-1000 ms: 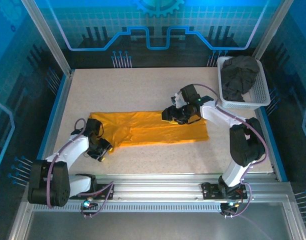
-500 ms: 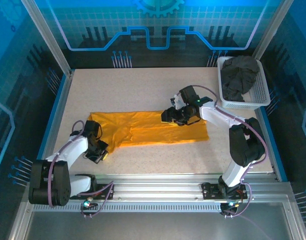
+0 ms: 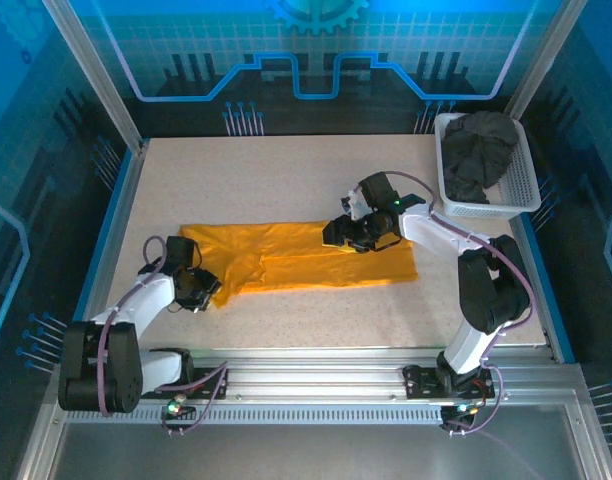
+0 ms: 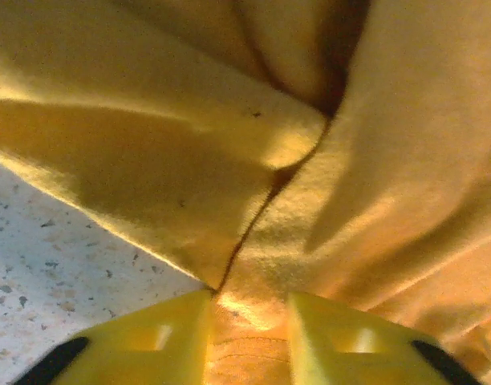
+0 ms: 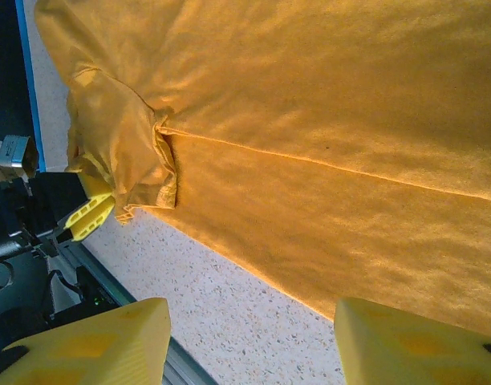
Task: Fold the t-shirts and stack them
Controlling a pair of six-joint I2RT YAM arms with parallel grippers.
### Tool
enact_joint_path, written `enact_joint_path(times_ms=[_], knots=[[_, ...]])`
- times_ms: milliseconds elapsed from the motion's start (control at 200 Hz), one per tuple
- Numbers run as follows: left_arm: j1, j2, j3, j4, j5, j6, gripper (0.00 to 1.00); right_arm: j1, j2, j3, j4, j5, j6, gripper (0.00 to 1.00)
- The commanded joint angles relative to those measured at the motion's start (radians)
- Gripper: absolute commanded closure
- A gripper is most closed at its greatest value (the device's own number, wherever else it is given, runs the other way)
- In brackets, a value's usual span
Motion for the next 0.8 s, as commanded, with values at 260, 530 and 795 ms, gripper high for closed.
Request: enact_joint_path(times_ms=[260, 530, 795], knots=[[0.116, 0.049, 0.166, 0.031, -0.002, 0.231, 0.61, 0.009, 0.013, 0.017, -0.006, -0.022, -0.004, 0.43], [0.223, 0.189, 0.207, 0.093, 0.08, 0.421, 0.63, 0.008, 0.004, 0.016, -0.019, -0.017, -0.014, 0.43], [0.223, 0.236, 0.152, 0.163, 0.138, 0.404, 0.66, 0.008, 0.026, 0.032, -0.012, -0.023, -0.006, 0.43]])
